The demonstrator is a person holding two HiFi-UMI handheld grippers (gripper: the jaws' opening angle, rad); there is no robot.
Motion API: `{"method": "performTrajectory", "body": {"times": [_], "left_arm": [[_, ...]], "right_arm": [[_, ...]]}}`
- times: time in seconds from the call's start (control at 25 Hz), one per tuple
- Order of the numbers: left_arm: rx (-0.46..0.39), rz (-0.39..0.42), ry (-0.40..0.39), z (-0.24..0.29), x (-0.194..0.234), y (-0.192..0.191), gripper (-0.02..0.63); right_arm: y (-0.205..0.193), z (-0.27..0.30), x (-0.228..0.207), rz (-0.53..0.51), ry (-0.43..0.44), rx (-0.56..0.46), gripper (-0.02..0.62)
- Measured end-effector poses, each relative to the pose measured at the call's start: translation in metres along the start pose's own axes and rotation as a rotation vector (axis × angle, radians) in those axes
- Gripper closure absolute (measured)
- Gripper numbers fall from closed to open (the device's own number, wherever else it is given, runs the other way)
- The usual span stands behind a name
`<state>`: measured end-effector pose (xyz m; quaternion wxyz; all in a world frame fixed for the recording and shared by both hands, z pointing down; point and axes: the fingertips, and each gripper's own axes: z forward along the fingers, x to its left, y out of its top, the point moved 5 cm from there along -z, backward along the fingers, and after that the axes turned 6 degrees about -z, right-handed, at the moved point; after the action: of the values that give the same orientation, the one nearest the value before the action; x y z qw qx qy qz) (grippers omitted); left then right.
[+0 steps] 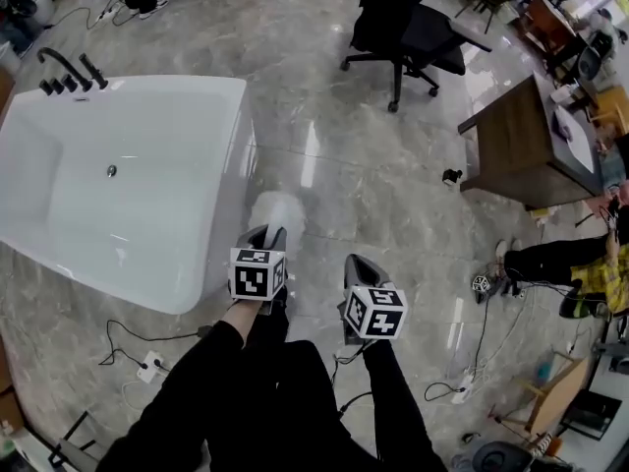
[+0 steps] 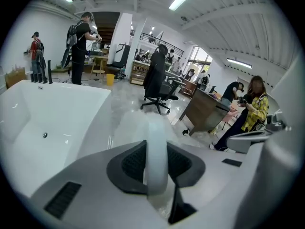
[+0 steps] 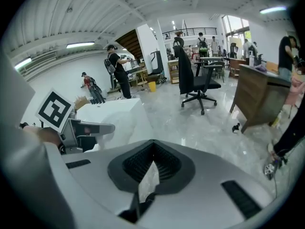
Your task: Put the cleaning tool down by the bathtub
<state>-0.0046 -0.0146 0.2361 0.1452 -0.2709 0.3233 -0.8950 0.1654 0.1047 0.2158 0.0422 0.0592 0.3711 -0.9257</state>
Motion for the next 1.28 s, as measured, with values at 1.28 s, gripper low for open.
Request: {"method": "performTrajectory", "body": {"times": [1.28], "left_arm": [[-0.079, -0.097, 0.101, 0.3, 0.159, -0.075, 0.511]], "right_arm": [[-0.054, 0.336, -0.102, -0.182, 0.11, 0.028, 0.595]]}}
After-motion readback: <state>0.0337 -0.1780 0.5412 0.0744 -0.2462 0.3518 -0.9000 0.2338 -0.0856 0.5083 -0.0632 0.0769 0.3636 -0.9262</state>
